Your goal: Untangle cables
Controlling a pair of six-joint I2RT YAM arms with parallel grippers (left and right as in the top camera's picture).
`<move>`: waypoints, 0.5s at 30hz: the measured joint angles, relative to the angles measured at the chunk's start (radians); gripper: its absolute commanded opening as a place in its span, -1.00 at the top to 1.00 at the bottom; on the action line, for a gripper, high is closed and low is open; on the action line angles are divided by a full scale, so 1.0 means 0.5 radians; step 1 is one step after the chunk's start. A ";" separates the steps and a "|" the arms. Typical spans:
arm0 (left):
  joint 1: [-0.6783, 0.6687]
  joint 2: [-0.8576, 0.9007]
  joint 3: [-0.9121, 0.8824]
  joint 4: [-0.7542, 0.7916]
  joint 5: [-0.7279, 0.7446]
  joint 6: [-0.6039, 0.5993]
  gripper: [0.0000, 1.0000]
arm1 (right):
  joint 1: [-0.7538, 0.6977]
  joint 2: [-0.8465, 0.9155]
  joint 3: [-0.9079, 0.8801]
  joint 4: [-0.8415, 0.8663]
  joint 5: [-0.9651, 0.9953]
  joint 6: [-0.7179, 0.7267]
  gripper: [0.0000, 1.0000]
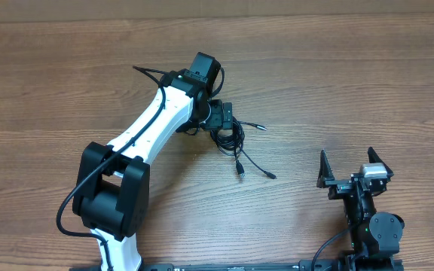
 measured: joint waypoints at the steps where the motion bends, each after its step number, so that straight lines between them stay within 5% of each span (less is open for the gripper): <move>1: 0.000 0.000 0.000 0.000 0.000 0.000 -1.00 | 0.000 0.000 0.000 -0.001 0.000 0.002 -1.00; 15: 0.000 0.000 0.000 0.004 0.000 0.000 -0.91 | 0.000 0.000 0.000 -0.001 0.000 0.000 -1.00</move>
